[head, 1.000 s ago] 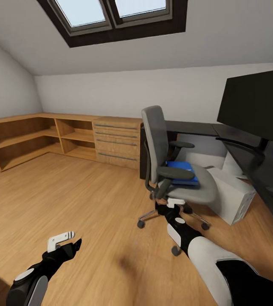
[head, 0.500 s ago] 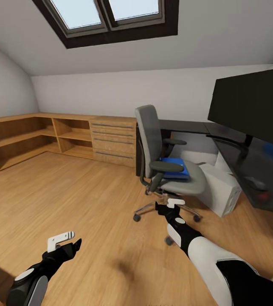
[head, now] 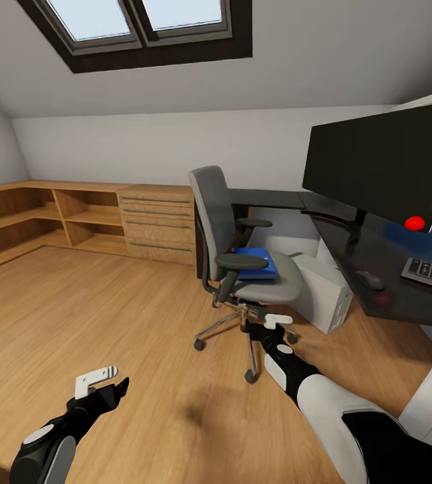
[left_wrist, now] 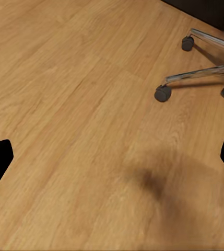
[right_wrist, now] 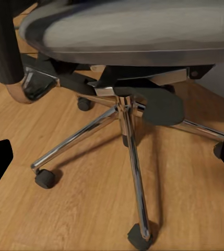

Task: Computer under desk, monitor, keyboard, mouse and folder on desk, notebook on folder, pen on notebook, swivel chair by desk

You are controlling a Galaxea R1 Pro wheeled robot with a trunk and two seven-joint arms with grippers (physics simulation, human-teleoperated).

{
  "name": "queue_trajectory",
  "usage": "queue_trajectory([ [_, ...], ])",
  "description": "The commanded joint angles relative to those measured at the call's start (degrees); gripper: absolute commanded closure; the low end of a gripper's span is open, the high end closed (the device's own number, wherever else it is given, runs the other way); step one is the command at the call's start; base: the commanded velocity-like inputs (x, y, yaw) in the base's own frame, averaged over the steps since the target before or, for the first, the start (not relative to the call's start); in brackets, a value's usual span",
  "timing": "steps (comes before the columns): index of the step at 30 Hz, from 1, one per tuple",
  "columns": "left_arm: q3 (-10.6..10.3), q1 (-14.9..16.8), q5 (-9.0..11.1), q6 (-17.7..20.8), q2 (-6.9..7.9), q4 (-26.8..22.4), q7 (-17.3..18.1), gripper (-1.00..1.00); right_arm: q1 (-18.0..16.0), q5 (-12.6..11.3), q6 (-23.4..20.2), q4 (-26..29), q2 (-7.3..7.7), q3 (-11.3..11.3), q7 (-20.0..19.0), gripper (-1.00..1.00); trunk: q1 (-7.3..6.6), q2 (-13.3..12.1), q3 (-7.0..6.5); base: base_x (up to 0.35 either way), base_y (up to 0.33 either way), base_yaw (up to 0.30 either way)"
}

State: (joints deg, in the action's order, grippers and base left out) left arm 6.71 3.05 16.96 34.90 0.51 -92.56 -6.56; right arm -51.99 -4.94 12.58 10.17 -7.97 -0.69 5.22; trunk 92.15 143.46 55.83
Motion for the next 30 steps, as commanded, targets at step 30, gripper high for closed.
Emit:
queue_trajectory([
  [30, 0.1, 0.0, 0.6, 0.3, 0.09, -0.1, -0.4, -1.00, 0.0, -0.5, 0.2, 0.0, -1.94, -0.2, -0.1, -1.00, -0.01, 0.0, 0.06, 0.000, 0.000, -0.008],
])
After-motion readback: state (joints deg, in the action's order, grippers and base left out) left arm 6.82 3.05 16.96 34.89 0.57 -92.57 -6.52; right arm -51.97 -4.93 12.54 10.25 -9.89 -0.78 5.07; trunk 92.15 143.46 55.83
